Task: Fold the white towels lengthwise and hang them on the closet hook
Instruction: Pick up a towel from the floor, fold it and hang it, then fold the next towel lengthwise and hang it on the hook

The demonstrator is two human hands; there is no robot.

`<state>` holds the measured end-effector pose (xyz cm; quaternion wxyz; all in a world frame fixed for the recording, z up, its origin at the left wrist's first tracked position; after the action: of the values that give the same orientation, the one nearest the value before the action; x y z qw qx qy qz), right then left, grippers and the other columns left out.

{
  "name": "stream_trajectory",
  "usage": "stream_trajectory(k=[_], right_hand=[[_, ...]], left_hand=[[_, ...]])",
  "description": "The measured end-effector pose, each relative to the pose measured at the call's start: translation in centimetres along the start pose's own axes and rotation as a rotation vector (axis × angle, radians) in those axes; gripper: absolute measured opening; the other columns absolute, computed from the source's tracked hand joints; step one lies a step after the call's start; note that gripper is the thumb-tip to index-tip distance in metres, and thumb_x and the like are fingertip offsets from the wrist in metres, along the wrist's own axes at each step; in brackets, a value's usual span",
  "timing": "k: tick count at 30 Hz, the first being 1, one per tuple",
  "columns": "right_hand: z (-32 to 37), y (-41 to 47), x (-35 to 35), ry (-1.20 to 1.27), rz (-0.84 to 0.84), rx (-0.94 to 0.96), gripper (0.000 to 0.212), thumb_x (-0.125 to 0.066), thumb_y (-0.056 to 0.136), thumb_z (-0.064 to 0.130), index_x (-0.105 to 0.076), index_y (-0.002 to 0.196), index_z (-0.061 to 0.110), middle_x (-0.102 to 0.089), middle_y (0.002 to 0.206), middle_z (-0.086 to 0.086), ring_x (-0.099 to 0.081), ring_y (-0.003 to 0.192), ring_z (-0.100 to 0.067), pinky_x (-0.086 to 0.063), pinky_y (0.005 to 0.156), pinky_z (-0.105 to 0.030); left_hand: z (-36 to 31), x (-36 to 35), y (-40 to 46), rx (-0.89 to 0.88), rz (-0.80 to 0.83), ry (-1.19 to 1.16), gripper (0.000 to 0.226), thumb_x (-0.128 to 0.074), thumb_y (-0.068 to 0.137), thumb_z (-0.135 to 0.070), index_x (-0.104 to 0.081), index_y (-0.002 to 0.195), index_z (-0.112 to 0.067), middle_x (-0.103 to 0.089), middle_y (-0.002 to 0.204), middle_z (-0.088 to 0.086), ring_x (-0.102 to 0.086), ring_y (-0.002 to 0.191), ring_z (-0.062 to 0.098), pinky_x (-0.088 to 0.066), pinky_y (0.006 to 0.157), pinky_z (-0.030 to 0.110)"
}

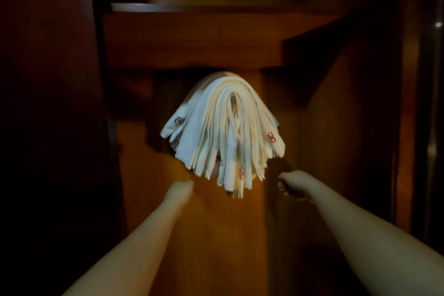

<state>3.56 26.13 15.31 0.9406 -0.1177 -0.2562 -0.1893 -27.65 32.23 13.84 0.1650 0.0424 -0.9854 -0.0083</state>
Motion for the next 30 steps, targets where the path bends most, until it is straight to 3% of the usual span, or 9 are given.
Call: stream_trajectory(k=[4, 6, 8, 10, 14, 17, 20, 24, 30], right_hand=[[-3.1, -7.9, -1.3, -0.302, -0.026, 0.2, 0.03, -0.048, 0.103, 0.037, -0.071, 0.099, 0.018, -0.069, 0.099, -0.003, -0.064, 0.084, -0.014, -0.048, 0.063, -0.019], [-6.8, -11.3, -2.2, -0.39, -0.038, 0.231, 0.037, -0.048, 0.103, 0.041, -0.068, 0.122, 0.017, -0.067, 0.121, -0.004, -0.062, 0.105, -0.018, -0.048, 0.084, -0.026], [-11.3, -14.7, -2.9, -0.449, -0.017, 0.225, 0.041, -0.048, 0.102, 0.045, -0.061, 0.133, 0.021, -0.061, 0.132, -0.001, -0.058, 0.108, -0.016, -0.045, 0.088, -0.03], [-16.2, -18.0, -3.3, -0.493, -0.006, 0.213, 0.046, -0.05, 0.101, 0.048, -0.055, 0.14, 0.023, -0.056, 0.141, -0.001, -0.056, 0.116, -0.015, -0.045, 0.093, -0.031], [-26.7, -24.1, -3.3, -0.589, -0.002, 0.13, 0.059, -0.055, 0.097, 0.051, -0.045, 0.148, 0.022, -0.044, 0.153, -0.001, -0.046, 0.137, -0.018, -0.037, 0.112, -0.036], [-34.6, -28.3, -2.8, -0.663, 0.019, 0.028, 0.059, -0.056, 0.096, 0.05, -0.047, 0.147, 0.019, -0.044, 0.154, -0.003, -0.04, 0.141, -0.021, -0.03, 0.118, -0.036], [-42.0, -32.6, -2.2, -0.641, -0.001, -0.117, 0.06, -0.057, 0.096, 0.047, -0.047, 0.147, 0.019, -0.044, 0.154, -0.004, -0.042, 0.14, -0.024, -0.031, 0.114, -0.034], [-50.8, -36.7, -0.7, -0.585, 0.012, -0.296, 0.058, -0.06, 0.095, 0.045, -0.049, 0.146, 0.02, -0.045, 0.153, -0.002, -0.044, 0.138, -0.024, -0.036, 0.113, -0.037], [-61.9, -39.2, 5.3, -0.46, 0.033, -0.52, 0.058, -0.056, 0.097, 0.048, -0.047, 0.147, 0.021, -0.044, 0.153, 0.001, -0.045, 0.136, -0.023, -0.039, 0.11, -0.036]], left_hand=[[2.4, 0.0, -6.2, -0.2, 0.105, 0.444, 0.048, -0.045, 0.102, -0.036, -0.05, 0.143, -0.01, -0.057, 0.139, 0.014, -0.057, 0.121, 0.029, -0.042, 0.086, 0.028], [4.5, -0.7, -9.6, -0.282, 0.208, 0.567, 0.047, -0.044, 0.103, -0.042, -0.053, 0.14, -0.014, -0.063, 0.13, 0.009, -0.063, 0.105, 0.022, -0.044, 0.075, 0.026], [7.2, -1.7, -13.1, -0.306, 0.345, 0.603, 0.042, -0.044, 0.103, -0.043, -0.054, 0.138, -0.022, -0.065, 0.105, -0.004, -0.06, 0.077, 0.008, -0.044, 0.06, 0.025], [10.5, -3.3, -16.2, -0.314, 0.477, 0.602, 0.036, -0.044, 0.103, -0.044, -0.056, 0.132, -0.028, -0.064, 0.097, -0.009, -0.058, 0.071, 0.001, -0.045, 0.058, 0.023], [17.3, -9.0, -21.4, -0.325, 0.691, 0.671, 0.042, -0.045, 0.101, -0.051, -0.052, 0.138, -0.031, -0.06, 0.128, -0.007, -0.059, 0.105, 0.009, -0.049, 0.083, 0.028], [20.8, -14.3, -25.0, -0.363, 0.835, 0.782, 0.05, -0.046, 0.099, -0.053, -0.048, 0.141, -0.027, -0.059, 0.13, -0.002, -0.06, 0.107, 0.016, -0.049, 0.079, 0.03], [22.9, -19.8, -28.7, -0.549, 0.992, 0.855, 0.047, -0.048, 0.099, -0.051, -0.055, 0.134, -0.021, -0.06, 0.131, 0.002, -0.057, 0.11, 0.016, -0.043, 0.081, 0.029], [24.9, -28.1, -33.8, -0.641, 1.139, 0.948, 0.052, -0.048, 0.1, -0.049, -0.052, 0.141, -0.019, -0.052, 0.145, 0.001, -0.048, 0.132, 0.019, -0.039, 0.107, 0.035], [24.3, -42.7, -39.9, -0.784, 1.239, 1.029, 0.05, -0.049, 0.1, -0.046, -0.054, 0.141, -0.016, -0.049, 0.148, 0.001, -0.044, 0.137, 0.019, -0.034, 0.11, 0.034]])
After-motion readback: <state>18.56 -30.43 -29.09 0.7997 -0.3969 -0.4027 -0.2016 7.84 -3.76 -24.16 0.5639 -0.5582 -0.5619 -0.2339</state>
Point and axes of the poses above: each hand's wrist, its own y-axis towards the middle knuckle, its own x-axis out of the back of the hand, z = x × y, the point moved 1 cm from there along y, towards the middle knuckle
